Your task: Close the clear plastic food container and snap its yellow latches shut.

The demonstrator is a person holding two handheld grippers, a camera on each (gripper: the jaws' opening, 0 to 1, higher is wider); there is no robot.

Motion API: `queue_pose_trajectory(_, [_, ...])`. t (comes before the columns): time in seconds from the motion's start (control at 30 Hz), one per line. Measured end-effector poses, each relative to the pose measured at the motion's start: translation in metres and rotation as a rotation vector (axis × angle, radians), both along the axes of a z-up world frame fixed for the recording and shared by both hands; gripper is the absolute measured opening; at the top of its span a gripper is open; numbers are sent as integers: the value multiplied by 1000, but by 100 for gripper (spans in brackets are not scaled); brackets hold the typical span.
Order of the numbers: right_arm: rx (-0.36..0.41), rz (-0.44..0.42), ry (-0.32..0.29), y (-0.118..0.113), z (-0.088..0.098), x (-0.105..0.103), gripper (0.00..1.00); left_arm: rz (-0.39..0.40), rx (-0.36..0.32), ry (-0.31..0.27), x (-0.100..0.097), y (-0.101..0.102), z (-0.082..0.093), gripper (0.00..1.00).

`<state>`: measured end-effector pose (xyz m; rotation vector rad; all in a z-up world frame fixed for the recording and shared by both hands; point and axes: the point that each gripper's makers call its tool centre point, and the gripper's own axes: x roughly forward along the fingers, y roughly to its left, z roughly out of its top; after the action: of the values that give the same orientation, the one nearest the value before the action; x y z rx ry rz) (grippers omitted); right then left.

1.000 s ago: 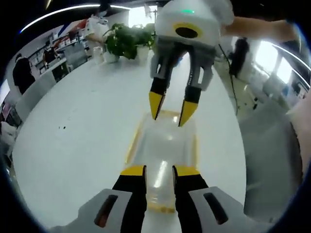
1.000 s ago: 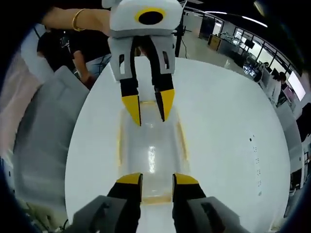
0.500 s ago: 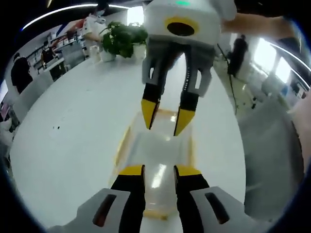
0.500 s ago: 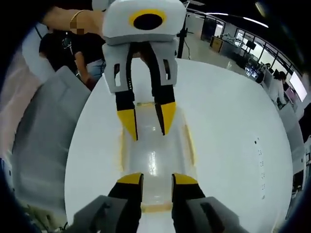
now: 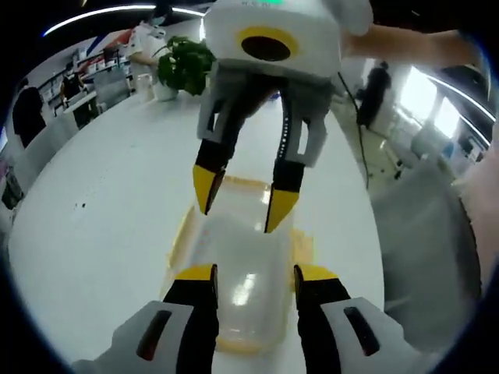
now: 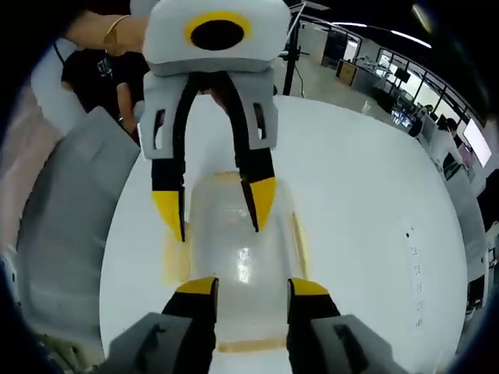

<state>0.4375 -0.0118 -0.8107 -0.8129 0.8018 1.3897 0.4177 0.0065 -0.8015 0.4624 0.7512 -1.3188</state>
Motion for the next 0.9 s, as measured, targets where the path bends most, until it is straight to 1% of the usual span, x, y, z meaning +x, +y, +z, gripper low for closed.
queue_pose_trajectory(0.07, [19,-2,7,3,0,0,33,-11,17,-32,-1,-1,-2,38])
queue_pose_trajectory(0.1, [22,1,4,4,0,0,33,-12,19,-38,-2,-2,-2,39])
queue_pose_trajectory(0.13, [40,-8,5,7,0,0,35,-15,19,-49,-3,-3,-3,40])
queue_pose_trajectory(0.23, [45,-9,0,9,0,2,37,-18,19,-65,-6,-7,-3,40])
queue_pose_trajectory(0.33, [41,-16,-26,8,1,7,45,-42,37,-104,-7,-11,-5,40])
queue_pose_trajectory(0.4, [31,-15,-30,8,1,8,45,-47,23,-96,-10,-15,-4,40])
queue_pose_trajectory(0.43, [25,3,-29,9,1,7,44,-45,16,-92,-10,-17,-4,41])
queue_pose_trajectory(0.5, [17,9,-27,10,1,8,45,-47,22,-111,-10,-17,-5,39])
queue_pose_trajectory(0.6, [11,10,-25,10,0,13,50,-59,39,-141,-10,-17,-6,39])
queue_pose_trajectory(0.63, [8,2,-18,9,0,16,52,-64,42,-143,-12,-17,-6,40])
queue_pose_trajectory(0.7, [7,9,7,9,-1,16,53,-61,44,-148,-13,-17,-6,41])
queue_pose_trajectory(0.9, [2,16,94,10,-5,16,54,-83,78,-206,-11,-16,-8,39])
